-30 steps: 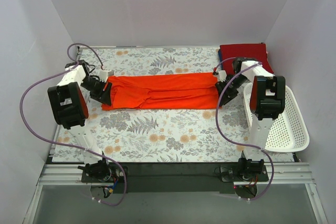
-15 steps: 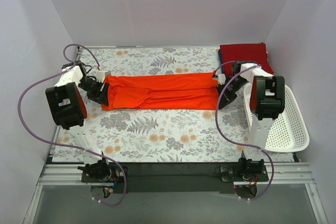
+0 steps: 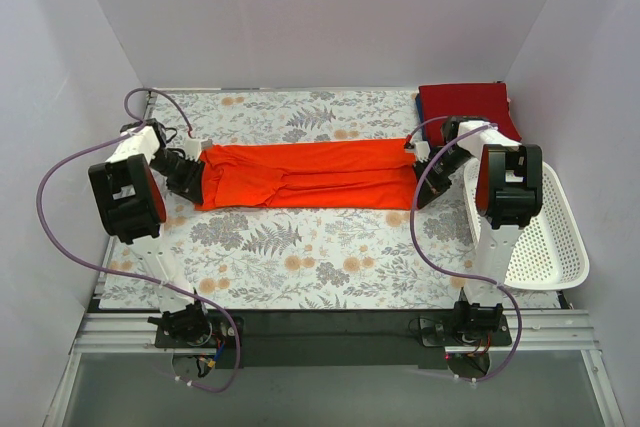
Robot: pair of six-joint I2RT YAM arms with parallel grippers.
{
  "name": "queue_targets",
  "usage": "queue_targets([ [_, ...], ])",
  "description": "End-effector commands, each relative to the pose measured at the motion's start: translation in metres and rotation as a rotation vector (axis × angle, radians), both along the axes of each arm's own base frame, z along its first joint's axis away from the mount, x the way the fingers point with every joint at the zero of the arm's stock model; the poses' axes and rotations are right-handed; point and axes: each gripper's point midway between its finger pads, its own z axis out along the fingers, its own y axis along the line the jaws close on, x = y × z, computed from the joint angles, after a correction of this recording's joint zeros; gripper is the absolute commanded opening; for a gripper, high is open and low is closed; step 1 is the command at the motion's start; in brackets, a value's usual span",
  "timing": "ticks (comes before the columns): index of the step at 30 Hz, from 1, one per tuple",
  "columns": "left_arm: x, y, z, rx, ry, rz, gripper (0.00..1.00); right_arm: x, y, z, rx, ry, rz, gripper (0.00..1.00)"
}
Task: Fold and stack the t-shirts
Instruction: Fold the tshirt
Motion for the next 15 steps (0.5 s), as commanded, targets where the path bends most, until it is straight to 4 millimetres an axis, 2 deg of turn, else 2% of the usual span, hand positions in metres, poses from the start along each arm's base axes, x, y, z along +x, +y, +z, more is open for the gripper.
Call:
queue_targets([
  [1, 0.006, 0.0, 0.009, -0.002, -0.03, -0.018, 0.17, 0.005, -0.003, 0.002, -0.008, -0.022, 0.02, 0.01],
  [2, 0.006, -0.002, 0.012, -0.008, -0.025, -0.02, 0.1, 0.006, -0.005, 0.003, -0.013, -0.026, 0.021, 0.01],
  [5, 0.008, 0.001, 0.015, -0.002, -0.025, -0.026, 0.01, 0.007, -0.009, 0.005, -0.022, -0.036, 0.021, 0.01],
  [7, 0.009, 0.003, 0.015, 0.004, -0.026, -0.032, 0.0, 0.008, -0.011, 0.004, -0.03, -0.039, 0.03, 0.01],
  [8, 0.008, 0.004, 0.016, 0.004, -0.023, -0.034, 0.0, 0.01, -0.021, 0.005, -0.034, -0.043, 0.006, 0.01],
  [15, -0.003, 0.012, 0.019, 0.027, 0.002, -0.07, 0.0, 0.008, -0.03, 0.009, -0.045, -0.049, 0.013, 0.01],
])
